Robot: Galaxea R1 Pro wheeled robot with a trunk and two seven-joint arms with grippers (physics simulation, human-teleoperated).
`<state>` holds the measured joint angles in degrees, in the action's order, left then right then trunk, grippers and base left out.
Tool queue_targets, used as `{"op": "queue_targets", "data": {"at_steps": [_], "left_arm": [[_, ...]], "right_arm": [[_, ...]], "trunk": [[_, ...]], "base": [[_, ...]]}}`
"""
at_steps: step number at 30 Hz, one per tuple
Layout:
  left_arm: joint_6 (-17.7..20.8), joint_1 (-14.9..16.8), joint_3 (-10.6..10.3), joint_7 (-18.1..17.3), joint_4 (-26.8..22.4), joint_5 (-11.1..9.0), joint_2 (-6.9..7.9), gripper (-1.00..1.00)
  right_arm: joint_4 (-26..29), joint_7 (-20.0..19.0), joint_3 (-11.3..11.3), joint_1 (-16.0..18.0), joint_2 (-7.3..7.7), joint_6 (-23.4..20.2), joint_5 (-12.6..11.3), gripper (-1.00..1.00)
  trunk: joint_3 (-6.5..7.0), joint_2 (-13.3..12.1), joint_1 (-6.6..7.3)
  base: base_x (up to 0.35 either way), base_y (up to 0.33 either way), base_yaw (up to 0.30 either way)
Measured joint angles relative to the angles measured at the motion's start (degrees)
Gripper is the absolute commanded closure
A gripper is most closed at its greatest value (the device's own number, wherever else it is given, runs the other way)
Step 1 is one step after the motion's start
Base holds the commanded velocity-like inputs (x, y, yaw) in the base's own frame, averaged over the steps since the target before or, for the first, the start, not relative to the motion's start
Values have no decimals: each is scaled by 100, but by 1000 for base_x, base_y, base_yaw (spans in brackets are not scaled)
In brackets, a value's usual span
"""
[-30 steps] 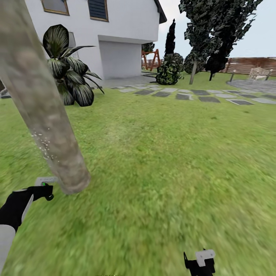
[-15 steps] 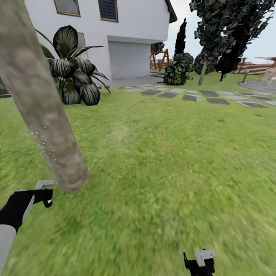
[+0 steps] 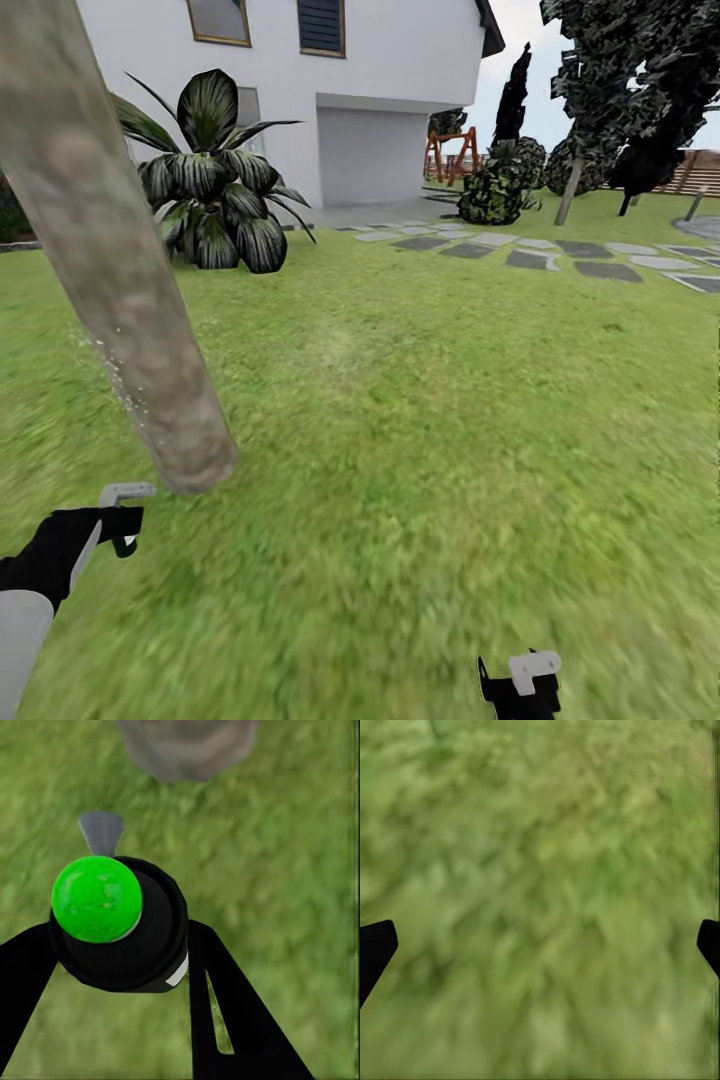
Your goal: In the garden, pick up the pesticide atomizer on the floor and spray pesticide onto both trees until each tree trunk is fully covered.
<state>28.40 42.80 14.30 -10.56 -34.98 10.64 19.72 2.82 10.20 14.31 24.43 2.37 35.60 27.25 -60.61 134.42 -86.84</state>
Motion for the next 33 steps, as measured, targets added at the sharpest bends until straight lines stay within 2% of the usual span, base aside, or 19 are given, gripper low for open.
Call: {"op": "queue_targets", "data": {"at_steps": [6, 14, 20, 33], "left_arm": [[-3, 0, 11, 14, -4, -9, -34, 100], [-7, 0, 19, 19, 9, -32, -62, 100], [-9, 0, 28, 19, 10, -28, -56, 100], [-9, 0, 46, 19, 36, -43, -58, 100]], "right_arm": [[0, 3, -3, 0, 0, 0, 0, -100], [3, -1, -6, 0, -5, 0, 0, -100], [0, 0, 0, 0, 5, 2, 0, -100], [4, 7, 1, 0, 11, 2, 0, -100]], "trunk": [[0, 0, 0], [0, 0, 0], [0, 0, 0], [0, 0, 0]], "base": [[33, -270, 140], [246, -171, 257], [227, -184, 35], [58, -268, 22]]}}
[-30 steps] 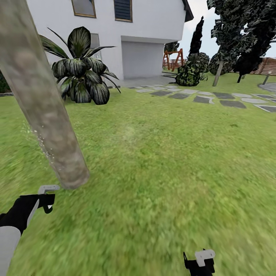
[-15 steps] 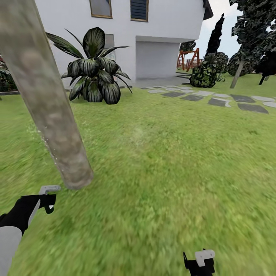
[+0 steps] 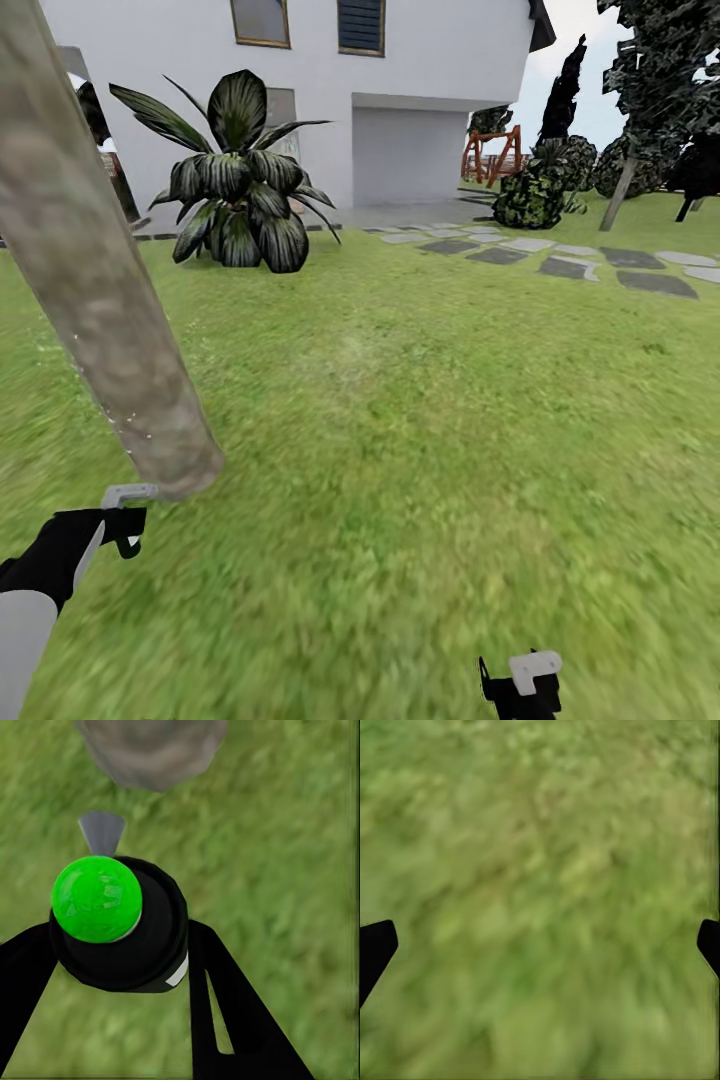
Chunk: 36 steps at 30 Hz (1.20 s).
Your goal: In the garden, pick up the pesticide atomizer on the floor and spray pesticide onto both trees until each tree trunk is fully covered.
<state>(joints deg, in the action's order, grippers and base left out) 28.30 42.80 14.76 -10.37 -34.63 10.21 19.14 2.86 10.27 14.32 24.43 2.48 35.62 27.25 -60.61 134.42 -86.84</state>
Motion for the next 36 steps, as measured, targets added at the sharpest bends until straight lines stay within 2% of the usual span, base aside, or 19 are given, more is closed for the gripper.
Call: {"op": "queue_targets", "data": {"at_steps": [6, 20, 28, 32, 36], "left_arm": [[0, 0, 1, 4, 0, -12, -9, 100], [0, 0, 1, 0, 0, -38, -16, 100], [-6, 0, 1, 0, 0, -38, -16, 100], [-248, 0, 1, 7, 3, -38, -16, 100], [-287, 0, 1, 9, 9, -37, -16, 100]], "right_arm": [[-4, -2, -3, 0, -10, -1, 0, -100], [-4, -7, -5, 0, -17, -2, 0, -100], [-4, -7, -7, 0, -12, -2, 0, -100], [-4, -7, -6, 0, -17, -2, 0, -100], [-4, -7, -6, 0, -16, -2, 4, -100]], "trunk": [[0, 0, 0], [0, 0, 0], [0, 0, 0], [0, 0, 0], [0, 0, 0]], "base": [[41, -272, 267], [161, -250, 272], [174, -241, 27], [183, -235, 0], [184, -235, 83]]}}
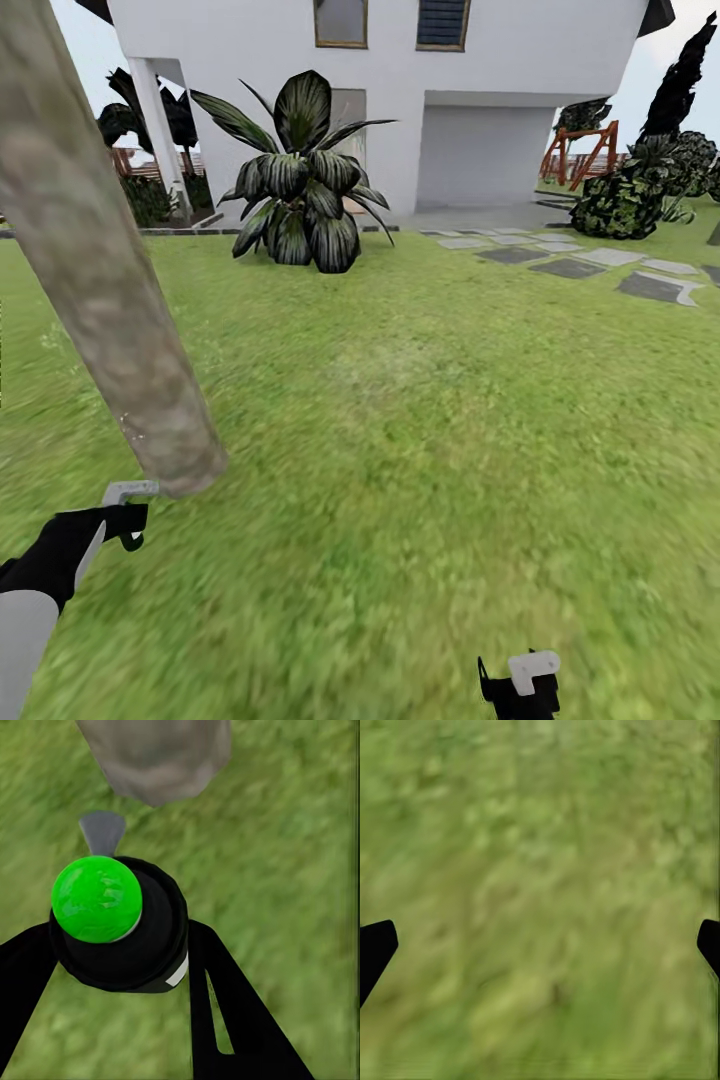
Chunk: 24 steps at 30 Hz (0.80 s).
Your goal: In the garden, pick up the pesticide atomizer on the floor and spray pesticide onto both trees until each tree trunk is fully covered.
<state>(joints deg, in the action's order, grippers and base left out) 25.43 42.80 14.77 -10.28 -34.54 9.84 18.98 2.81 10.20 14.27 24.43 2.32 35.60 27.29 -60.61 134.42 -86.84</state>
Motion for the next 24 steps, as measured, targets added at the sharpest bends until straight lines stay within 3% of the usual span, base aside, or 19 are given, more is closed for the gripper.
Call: {"op": "queue_targets", "data": {"at_steps": [10, 18, 24], "left_arm": [[-11, 0, 0, 0, 1, -2, -98, 100], [11, 24, -18, -48, -94, 4, -106, 100], [61, 244, -68, -116, -138, 19, -165, 100]], "right_arm": [[0, 0, -3, 0, -3, 0, 5, -100], [0, 0, 6, 0, 5, 1, 4, -100], [4, 3, 7, 0, 21, 2, -4, -100]], "trunk": [[0, 0, 0], [0, 0, 0], [1, 0, 0]], "base": [[204, -202, 263], [20, -14, 277], [0, 0, 66]]}}
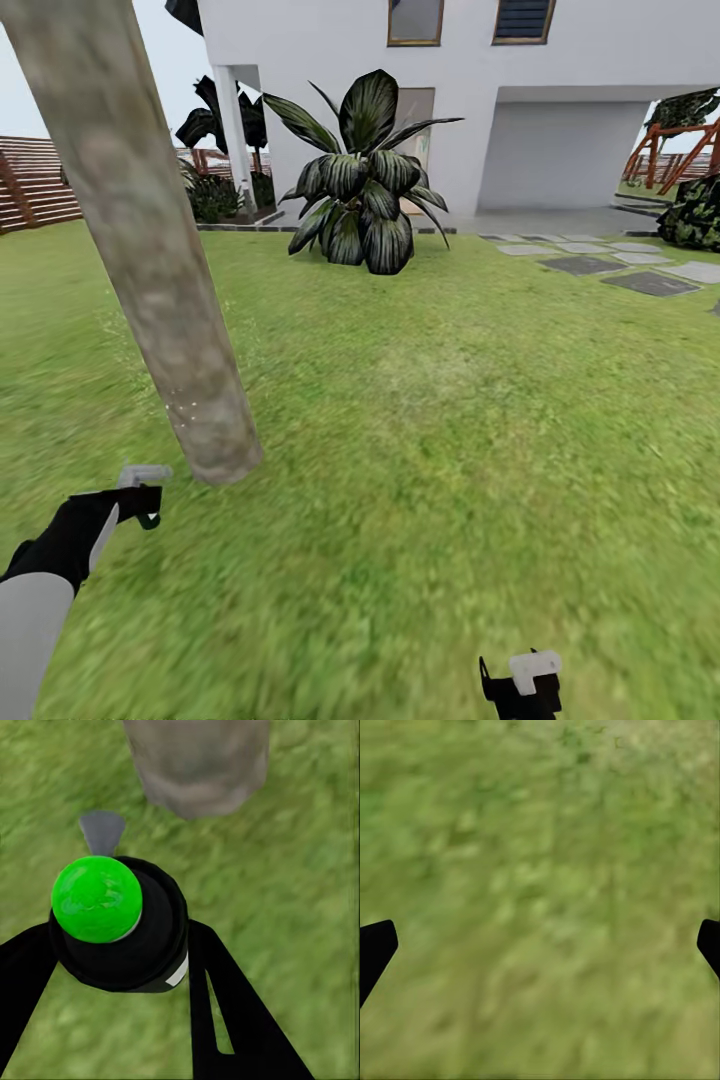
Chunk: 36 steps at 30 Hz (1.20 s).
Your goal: In the garden, pick up the pesticide atomizer on the floor and spray pesticide onto both trees until each tree trunk is fully covered.
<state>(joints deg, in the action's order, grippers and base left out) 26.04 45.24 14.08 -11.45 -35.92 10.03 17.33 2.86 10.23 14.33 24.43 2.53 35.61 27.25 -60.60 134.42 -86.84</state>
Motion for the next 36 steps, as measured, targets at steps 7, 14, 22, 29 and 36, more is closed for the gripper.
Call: {"op": "queue_targets", "data": {"at_steps": [7, 14, 22, 29, 36], "left_arm": [[115, 846, -265, -9, 58, 51, 34, 100], [187, 1084, -377, -926, 24, 120, 575, 100], [615, 1126, -1022, -1369, -211, 152, 428, 100], [859, 1392, -1064, -1957, -369, 268, 999, 100], [1605, 1470, -1082, -2179, -1189, 152, 849, 100]], "right_arm": [[4, 6, 0, 0, 10, 2, 0, -100], [4, 6, -1, 0, 5, -1, 0, -100], [4, 6, 0, 0, 8, 5, -1, -100], [5, 6, -1, 0, 4, 3, 0, -100], [5, 6, 0, 0, 7, -1, -1, -100]], "trunk": [[0, 0, 0], [-1, 0, 0], [-1, 0, 0], [0, 0, 0], [0, 0, 0]], "base": [[0, 0, 1], [0, 0, 0], [0, 0, 0], [0, 0, 0], [0, 0, 0]]}}
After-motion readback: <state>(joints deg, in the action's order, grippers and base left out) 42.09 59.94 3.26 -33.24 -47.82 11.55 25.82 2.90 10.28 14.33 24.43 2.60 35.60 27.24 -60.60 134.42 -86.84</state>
